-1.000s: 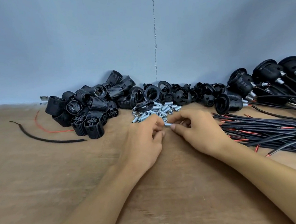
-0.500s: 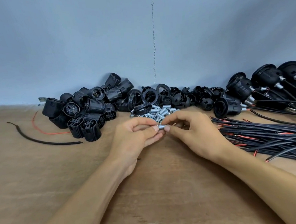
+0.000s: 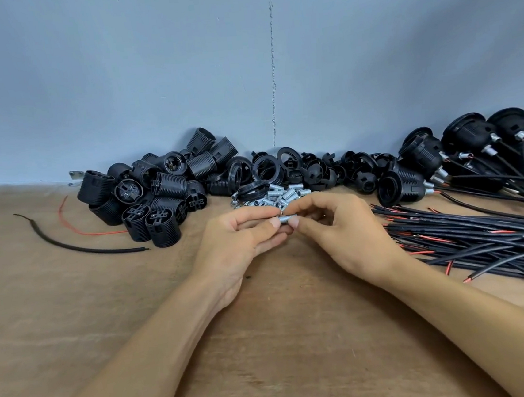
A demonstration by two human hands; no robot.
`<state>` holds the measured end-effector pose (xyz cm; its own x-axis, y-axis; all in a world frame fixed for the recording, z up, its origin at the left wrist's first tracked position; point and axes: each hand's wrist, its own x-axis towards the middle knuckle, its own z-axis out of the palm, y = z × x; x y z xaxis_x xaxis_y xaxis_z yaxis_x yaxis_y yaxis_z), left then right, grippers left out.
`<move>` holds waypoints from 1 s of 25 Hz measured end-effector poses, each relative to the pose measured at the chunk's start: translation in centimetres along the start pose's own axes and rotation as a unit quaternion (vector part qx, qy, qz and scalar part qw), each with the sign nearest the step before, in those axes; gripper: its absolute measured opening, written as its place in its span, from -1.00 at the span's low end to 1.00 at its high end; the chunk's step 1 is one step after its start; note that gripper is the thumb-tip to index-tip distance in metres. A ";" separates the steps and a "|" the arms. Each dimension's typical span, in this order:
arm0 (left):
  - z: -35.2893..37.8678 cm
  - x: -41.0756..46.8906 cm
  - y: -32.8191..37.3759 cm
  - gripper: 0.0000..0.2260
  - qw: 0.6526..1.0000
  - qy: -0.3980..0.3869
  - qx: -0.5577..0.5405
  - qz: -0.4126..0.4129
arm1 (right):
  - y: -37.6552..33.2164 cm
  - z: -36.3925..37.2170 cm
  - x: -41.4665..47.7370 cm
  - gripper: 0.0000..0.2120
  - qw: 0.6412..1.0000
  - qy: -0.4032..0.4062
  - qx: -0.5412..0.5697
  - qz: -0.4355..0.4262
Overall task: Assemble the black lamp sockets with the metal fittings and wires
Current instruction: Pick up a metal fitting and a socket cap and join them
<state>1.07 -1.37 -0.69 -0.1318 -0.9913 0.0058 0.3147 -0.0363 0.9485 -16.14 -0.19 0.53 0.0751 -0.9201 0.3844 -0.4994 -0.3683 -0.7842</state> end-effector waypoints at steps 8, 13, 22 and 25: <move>0.2 -0.1 -0.4 -0.86 0.999 0.006 0.032 0.034 | 0.0 -0.1 -0.1 -0.91 1.000 0.004 0.015 -0.003; 0.0 0.0 -0.1 -0.88 1.000 -0.008 0.014 0.012 | -0.4 0.1 -0.5 -0.90 0.999 0.028 -0.011 -0.033; -0.1 0.1 -0.2 -0.88 1.000 -0.008 0.003 0.016 | 0.1 -0.1 -0.4 -0.90 0.999 0.023 -0.004 -0.027; 0.0 -0.1 -0.3 -0.86 0.999 -0.009 0.009 0.033 | 0.0 -0.1 -0.4 -0.88 0.999 0.012 -0.007 -0.032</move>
<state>0.99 -1.29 -1.01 -0.1289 -0.9888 0.0750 0.3059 0.0323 0.9515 -16.29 0.18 0.43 0.0865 -0.8909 0.4459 -0.5066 -0.4248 -0.7503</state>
